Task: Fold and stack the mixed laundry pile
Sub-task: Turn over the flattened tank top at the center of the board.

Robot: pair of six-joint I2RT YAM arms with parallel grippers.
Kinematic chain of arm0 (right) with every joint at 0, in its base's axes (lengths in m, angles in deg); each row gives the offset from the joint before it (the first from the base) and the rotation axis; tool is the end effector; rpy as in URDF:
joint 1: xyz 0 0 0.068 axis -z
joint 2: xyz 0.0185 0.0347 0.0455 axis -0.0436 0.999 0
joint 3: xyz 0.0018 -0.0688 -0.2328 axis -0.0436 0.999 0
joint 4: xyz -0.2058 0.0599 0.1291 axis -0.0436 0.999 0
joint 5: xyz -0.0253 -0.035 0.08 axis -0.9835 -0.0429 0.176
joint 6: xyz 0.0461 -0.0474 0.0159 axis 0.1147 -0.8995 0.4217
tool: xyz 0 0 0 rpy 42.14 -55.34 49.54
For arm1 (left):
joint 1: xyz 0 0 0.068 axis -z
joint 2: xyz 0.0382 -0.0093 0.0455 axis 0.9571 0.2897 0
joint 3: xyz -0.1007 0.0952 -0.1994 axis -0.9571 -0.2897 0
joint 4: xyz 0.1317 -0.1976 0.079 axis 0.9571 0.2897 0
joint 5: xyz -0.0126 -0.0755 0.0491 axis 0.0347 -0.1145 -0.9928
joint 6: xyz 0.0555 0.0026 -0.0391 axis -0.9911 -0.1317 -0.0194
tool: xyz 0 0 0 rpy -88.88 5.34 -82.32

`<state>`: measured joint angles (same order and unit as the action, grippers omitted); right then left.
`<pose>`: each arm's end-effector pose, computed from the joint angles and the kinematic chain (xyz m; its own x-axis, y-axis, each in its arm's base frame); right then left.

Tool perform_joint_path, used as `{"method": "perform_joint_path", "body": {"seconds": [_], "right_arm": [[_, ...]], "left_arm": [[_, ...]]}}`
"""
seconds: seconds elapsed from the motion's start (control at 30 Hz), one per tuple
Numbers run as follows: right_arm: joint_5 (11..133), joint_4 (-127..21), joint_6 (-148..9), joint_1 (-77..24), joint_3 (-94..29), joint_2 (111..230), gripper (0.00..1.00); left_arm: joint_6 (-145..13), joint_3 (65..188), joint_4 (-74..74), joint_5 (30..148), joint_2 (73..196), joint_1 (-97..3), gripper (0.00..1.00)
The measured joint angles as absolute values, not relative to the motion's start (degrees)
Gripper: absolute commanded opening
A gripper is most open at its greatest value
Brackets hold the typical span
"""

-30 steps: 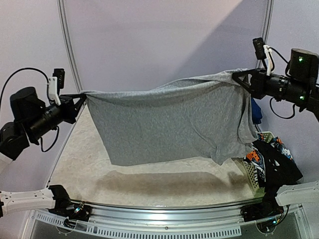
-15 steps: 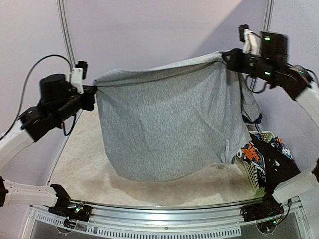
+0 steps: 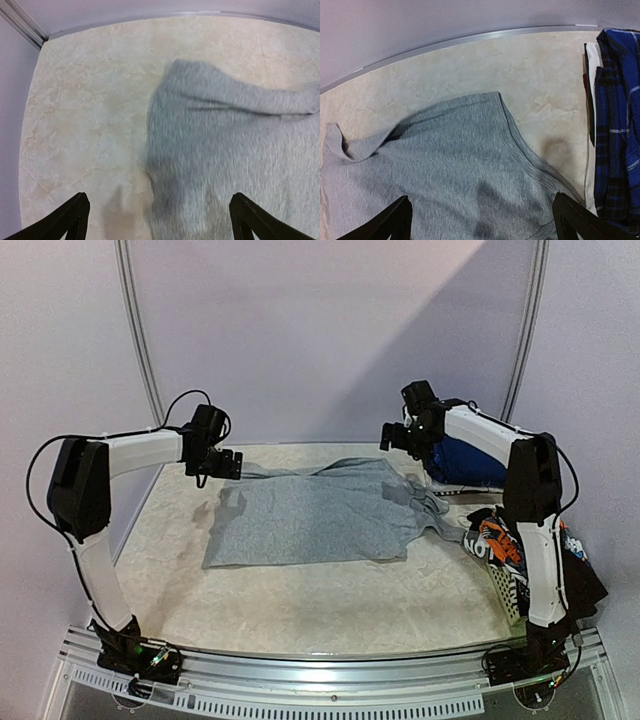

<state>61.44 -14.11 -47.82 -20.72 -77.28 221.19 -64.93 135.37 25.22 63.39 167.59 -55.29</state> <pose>0.4580 0.1931 0.2047 -0.7902 0.1792 -0.5861 0.0184 0.9628 0.2695 0.3944 -0.1101 0.1824 -0.7418 0.0144 -0.6705 -0.0540 0.9952 0.0812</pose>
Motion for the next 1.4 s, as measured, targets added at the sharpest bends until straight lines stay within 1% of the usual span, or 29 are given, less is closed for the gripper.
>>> {"method": "perform_joint_path", "body": {"seconds": [0.17,0.33,0.53,0.7,0.77,0.83,1.03,1.2,1.4], "right_arm": [[64.0,-14.3,-48.3,-19.4,-75.9,220.1,0.99],[68.4,-16.6,-49.8,-19.4,-63.4,213.5,0.99],[70.8,-18.6,-51.2,-22.8,-46.6,203.1,0.99],[72.3,-23.1,-49.3,-27.7,-32.3,193.2,0.93],[72.8,-25.2,-47.5,-29.1,-26.4,190.0,0.90],[73.1,-26.6,-45.7,-30.0,-21.5,188.1,0.83],[75.6,-32.3,-40.9,-32.0,-12.0,187.3,0.64],[77.2,-35.7,-38.0,-32.5,-10.0,187.4,0.55],[78.9,-39.2,-36.5,-33.6,-10.0,188.8,0.39]], "left_arm": [[-62.5,135.9,28.0,63.4,168.5,-55.1,0.93],[-60.8,129.5,27.3,63.6,164.4,-54.2,0.84],[-57.1,116.4,25.9,63.6,157.0,-52.8,0.78],[-52.5,105.6,24.1,63.8,150.9,-52.8,0.75],[-50.8,101.5,22.5,64.2,148.6,-52.8,0.75],[-49.2,98.0,21.9,64.5,146.7,-52.8,0.74],[-45.5,90.8,18.9,64.5,140.5,-52.8,0.69],[-43.5,87.8,14.8,65.7,139.8,-53.4,0.64],[-41.9,85.5,10.4,67.0,140.8,-53.8,0.59]]}}
